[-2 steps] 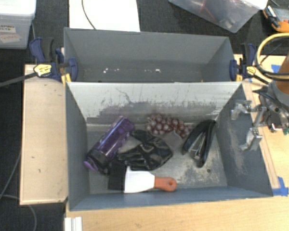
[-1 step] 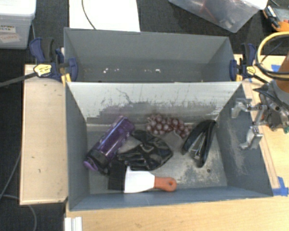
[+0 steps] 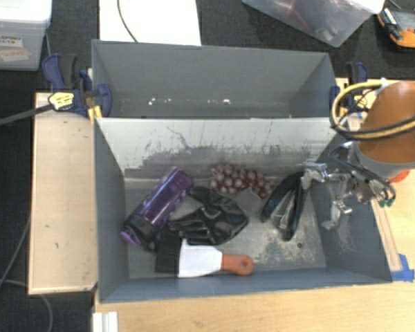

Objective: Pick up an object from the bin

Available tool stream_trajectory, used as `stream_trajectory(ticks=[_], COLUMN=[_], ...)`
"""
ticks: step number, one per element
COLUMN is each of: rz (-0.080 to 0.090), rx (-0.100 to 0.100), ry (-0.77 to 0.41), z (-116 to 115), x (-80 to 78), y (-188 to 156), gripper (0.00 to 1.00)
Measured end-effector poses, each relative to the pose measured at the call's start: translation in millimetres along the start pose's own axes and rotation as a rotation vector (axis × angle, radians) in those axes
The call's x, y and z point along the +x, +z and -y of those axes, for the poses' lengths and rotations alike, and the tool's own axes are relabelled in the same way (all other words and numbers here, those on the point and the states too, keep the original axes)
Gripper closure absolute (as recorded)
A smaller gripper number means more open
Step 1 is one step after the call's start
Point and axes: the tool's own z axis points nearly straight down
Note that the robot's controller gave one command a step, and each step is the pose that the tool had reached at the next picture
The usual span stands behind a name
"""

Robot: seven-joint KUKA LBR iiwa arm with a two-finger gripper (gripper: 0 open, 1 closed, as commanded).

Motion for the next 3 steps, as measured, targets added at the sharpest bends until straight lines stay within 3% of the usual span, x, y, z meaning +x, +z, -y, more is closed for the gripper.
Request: stream_trajectory(ticks=[1, 2, 3], rz=[0.003, 0.000, 0.013], rx=[0.002, -0.003, 0.008], ry=[-0.268, -0.473, -0.719], z=[-3, -17, -9], x=[-3.2, -26.6, -27.6], y=[-23, 11, 63], gripper=[0.00, 0.00, 0.00])
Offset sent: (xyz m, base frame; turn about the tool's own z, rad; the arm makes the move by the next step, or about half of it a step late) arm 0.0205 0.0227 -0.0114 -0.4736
